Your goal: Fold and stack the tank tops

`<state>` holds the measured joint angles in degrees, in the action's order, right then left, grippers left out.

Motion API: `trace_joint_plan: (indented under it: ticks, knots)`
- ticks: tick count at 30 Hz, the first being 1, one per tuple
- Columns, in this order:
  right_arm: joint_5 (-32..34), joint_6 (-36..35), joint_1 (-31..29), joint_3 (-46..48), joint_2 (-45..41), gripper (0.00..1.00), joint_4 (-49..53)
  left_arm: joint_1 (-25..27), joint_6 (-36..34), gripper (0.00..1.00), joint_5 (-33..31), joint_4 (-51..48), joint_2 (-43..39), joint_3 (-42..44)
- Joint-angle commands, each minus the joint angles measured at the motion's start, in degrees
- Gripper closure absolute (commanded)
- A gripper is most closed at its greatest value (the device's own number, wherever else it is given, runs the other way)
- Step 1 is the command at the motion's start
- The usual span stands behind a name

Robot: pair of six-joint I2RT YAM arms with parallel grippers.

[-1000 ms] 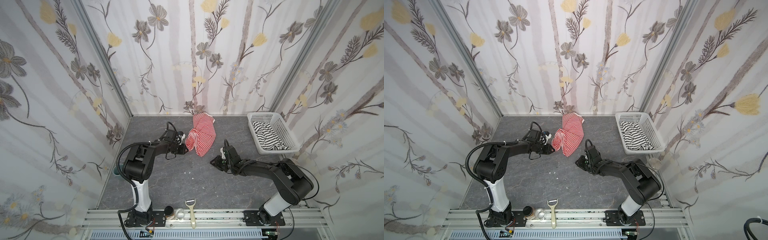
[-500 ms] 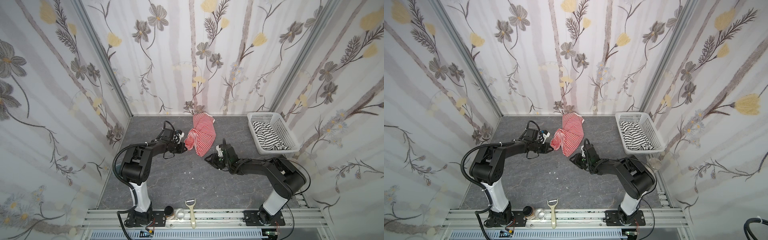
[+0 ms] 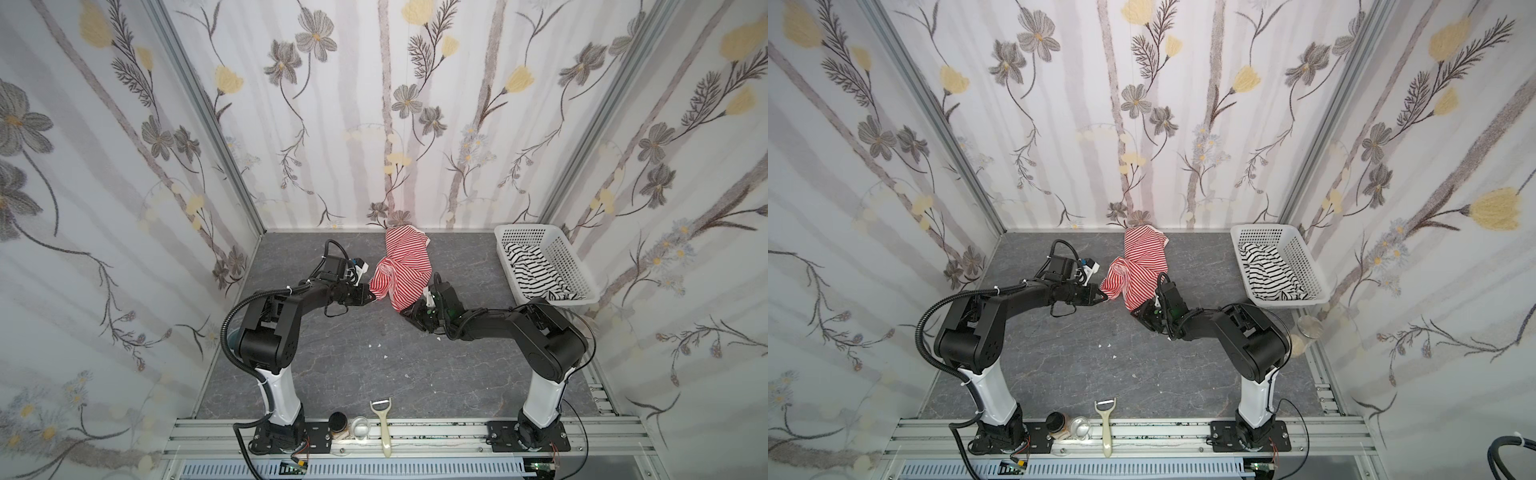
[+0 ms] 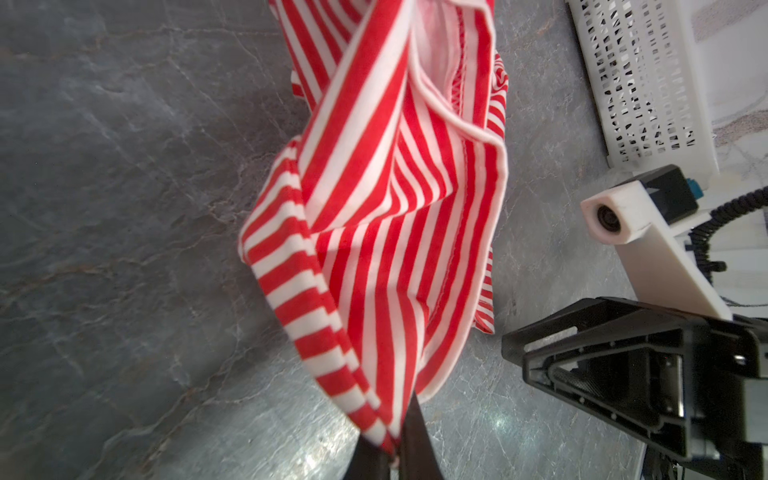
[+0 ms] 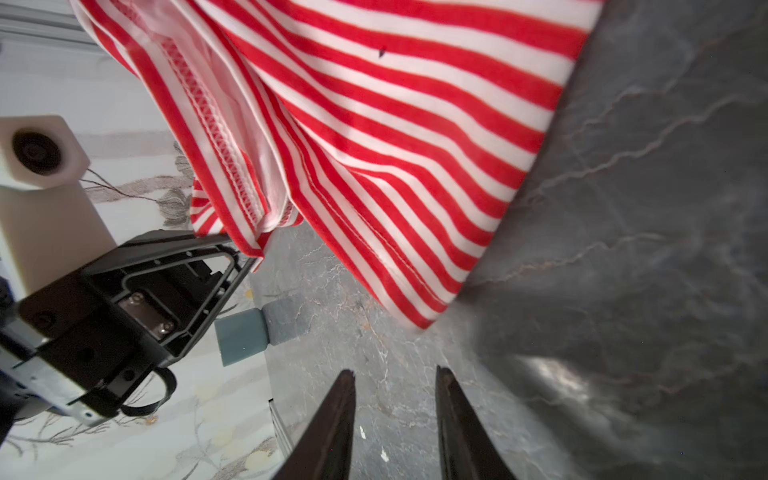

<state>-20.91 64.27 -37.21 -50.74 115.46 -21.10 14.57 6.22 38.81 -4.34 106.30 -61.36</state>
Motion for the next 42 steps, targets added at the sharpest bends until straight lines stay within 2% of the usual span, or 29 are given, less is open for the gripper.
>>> trace_joint_plan:
  ticks: [1, 11, 25, 30, 35, 39, 42]
  knots:
    - [9.42, -7.61, -2.63, -6.56, 0.88, 0.65, 16.53, -0.15, -0.20, 1.00, 0.34, 0.30, -0.64, -0.07]
    - [21.81, -8.37, -4.27, -13.34, 4.16, 0.63, 29.36, -0.20, -0.16, 1.00, 0.80, 0.29, -2.10, 0.28]
    - [33.35, -11.25, -3.41, -21.86, 9.70, 0.63, 41.29, -0.16, -0.59, 1.00, 1.29, 0.21, -5.37, 1.79]
    - [33.55, -13.10, -4.07, -21.99, 9.52, 0.66, 42.35, -0.18, -0.43, 1.00, 1.10, 0.14, -5.70, 1.95]
    - [35.23, -13.96, -4.19, -20.83, 9.13, 0.71, 43.78, -0.18, -0.10, 1.00, 0.89, 0.04, -6.02, 1.87]
    - [37.10, -15.49, -2.99, -19.11, 7.95, 0.88, 44.25, -0.15, -0.22, 1.00, 1.18, -0.14, -6.52, 2.03]
    - [38.97, -17.42, -1.70, -17.73, 6.36, 0.94, 44.86, -0.16, -1.10, 1.00, 2.06, -1.30, -6.72, 2.00]
